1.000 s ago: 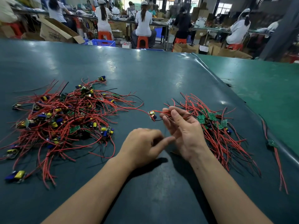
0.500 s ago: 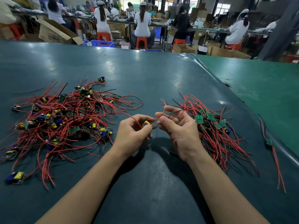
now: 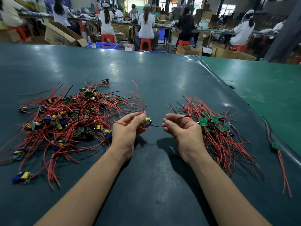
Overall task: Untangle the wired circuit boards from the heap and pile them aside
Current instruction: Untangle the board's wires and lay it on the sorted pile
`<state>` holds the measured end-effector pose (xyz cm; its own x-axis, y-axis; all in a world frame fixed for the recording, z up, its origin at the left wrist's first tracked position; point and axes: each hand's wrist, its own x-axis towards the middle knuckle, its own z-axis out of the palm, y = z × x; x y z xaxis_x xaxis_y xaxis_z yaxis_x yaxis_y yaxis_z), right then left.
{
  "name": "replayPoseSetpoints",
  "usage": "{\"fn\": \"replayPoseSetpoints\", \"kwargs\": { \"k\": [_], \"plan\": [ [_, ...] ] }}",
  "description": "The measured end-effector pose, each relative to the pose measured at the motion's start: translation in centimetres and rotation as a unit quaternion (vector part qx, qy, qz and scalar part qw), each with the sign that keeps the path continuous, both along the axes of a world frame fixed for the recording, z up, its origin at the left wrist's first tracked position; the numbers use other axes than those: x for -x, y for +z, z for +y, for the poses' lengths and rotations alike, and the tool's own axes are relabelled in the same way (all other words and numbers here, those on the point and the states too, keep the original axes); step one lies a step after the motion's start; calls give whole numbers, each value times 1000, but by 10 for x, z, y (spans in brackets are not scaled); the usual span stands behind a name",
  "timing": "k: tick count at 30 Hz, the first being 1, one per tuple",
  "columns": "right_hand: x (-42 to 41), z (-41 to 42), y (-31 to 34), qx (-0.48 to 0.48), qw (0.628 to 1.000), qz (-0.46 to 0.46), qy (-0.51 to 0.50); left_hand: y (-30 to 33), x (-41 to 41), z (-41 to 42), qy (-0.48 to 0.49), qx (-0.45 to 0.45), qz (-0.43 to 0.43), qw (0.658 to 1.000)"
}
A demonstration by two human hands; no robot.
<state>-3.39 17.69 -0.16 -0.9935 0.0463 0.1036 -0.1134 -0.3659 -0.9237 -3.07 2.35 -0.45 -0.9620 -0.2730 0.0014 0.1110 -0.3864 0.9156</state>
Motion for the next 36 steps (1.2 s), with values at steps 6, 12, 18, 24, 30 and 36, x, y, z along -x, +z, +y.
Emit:
{"fn": "replayPoseSetpoints", "kwargs": {
  "k": [6, 12, 18, 24, 30, 36],
  "plan": [
    [-3, -1, -4, -77, 995, 9, 66, -1, -5, 1, -32, 53, 29, 998],
    [-7, -8, -4, -94, 994, -6, 59, -5, -9, 4, -49, 144, 73, 986],
    [-5, -5, 1, 19, 997, -51, 47, -6, -16, 6, -90, 271, 175, 942],
    [-7, -7, -1, -28, 995, -36, 86, -9, -14, 2, -93, 346, 196, 913],
    [-6, -3, 3, -8, 988, -59, 143, -10, -10, 3, -21, 348, 141, 927],
    [-7, -8, 4, -11, 990, -68, 125, -2, -14, 3, -48, 204, 114, 971]
  ]
}}
